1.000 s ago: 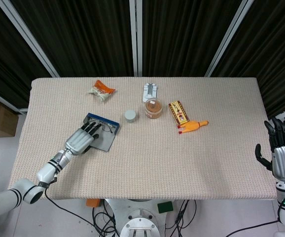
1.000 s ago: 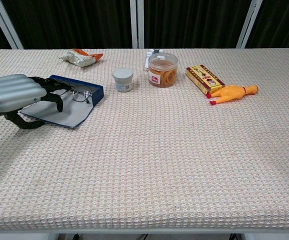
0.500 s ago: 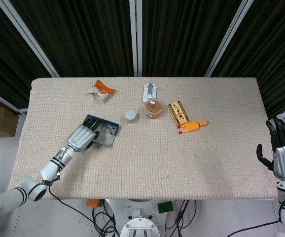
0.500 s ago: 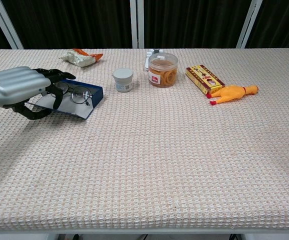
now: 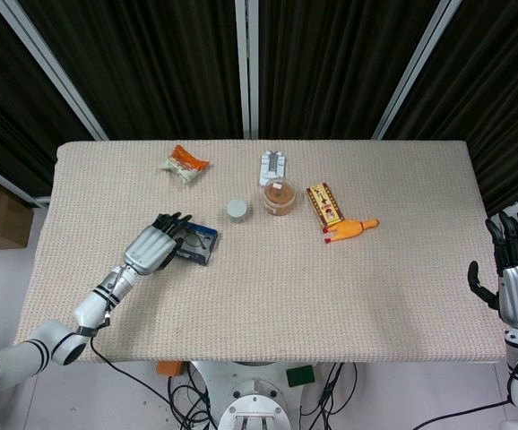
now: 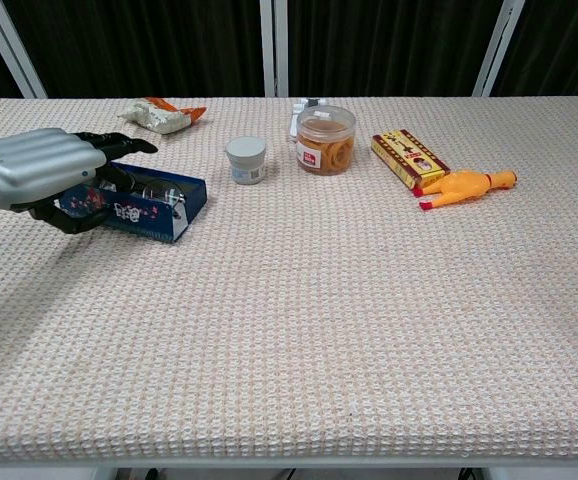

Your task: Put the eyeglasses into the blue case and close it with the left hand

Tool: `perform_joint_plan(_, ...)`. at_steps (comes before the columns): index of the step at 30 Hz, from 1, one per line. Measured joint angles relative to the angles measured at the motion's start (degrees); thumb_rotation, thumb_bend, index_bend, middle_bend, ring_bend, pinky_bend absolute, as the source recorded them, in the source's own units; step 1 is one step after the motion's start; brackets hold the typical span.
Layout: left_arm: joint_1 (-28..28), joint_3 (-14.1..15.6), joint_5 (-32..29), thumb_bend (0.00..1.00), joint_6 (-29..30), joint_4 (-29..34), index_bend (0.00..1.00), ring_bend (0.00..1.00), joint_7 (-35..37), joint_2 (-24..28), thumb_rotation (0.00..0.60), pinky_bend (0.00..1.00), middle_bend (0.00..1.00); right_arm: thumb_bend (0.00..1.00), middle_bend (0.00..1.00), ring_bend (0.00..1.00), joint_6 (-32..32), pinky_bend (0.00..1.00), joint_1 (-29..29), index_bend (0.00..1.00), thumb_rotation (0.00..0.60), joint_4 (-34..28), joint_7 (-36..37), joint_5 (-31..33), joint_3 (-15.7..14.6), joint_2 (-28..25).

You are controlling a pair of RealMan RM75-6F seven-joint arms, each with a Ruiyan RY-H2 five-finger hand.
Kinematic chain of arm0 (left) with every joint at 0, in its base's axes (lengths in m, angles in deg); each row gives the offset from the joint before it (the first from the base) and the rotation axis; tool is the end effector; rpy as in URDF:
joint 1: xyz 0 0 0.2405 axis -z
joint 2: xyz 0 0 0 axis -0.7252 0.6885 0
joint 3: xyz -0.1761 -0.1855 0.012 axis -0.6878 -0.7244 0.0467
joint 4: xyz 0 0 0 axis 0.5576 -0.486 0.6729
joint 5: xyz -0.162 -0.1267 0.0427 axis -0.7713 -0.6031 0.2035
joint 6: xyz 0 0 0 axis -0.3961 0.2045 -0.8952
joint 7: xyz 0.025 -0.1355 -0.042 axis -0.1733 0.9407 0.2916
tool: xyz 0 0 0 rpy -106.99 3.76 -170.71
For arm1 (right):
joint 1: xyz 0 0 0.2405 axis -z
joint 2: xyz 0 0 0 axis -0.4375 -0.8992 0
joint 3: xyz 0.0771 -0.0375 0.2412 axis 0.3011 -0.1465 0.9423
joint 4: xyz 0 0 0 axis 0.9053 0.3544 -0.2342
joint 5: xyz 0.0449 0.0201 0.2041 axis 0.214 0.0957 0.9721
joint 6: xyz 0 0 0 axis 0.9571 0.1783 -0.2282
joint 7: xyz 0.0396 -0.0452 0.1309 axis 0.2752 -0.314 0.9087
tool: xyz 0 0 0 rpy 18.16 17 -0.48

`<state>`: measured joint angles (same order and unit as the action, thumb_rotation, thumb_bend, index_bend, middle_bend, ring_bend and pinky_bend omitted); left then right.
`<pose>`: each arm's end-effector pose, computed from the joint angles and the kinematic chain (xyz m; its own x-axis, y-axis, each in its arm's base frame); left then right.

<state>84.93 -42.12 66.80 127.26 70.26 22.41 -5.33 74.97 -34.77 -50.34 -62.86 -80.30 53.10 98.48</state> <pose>-0.2339 0.3425 -0.0184 0.6729 0.1223 0.7296 0.6614 -0.5411 -0.5193 -0.3248 -0.2189 0.1600 0.2776 0.3424 0.8976 -0.9195 -0.1759 0.3515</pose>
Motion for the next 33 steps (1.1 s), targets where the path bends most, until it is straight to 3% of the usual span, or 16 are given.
perform_joint_plan(16,-6.4,1.8,-2.0,0.54,5.6,20.8,0.64,0.00,-10.9,12.2,0.600,0.15,0.00,0.58,0.00,0.00,-0.3,0.00,-0.4,0.00,0.600,-0.5,-0.5,-1.0,-0.6,0.3)
perform_joint_plan(23,-3.8,-1.3,-5.1,0.55,1.2,18.9,0.65,0.00,-14.1,10.1,0.600,0.15,0.00,0.58,0.00,0.00,-0.5,0.00,-0.6,0.00,0.600,-0.8,-0.9,-0.9,-0.5,0.1)
perform_joint_plan(33,0.3,-3.7,-10.6,0.54,-6.6,14.7,0.66,0.00,-19.0,6.8,0.600,0.15,0.00,0.58,0.00,0.00,-1.8,0.00,-0.5,0.00,0.600,0.7,0.3,0.2,-0.5,0.5)
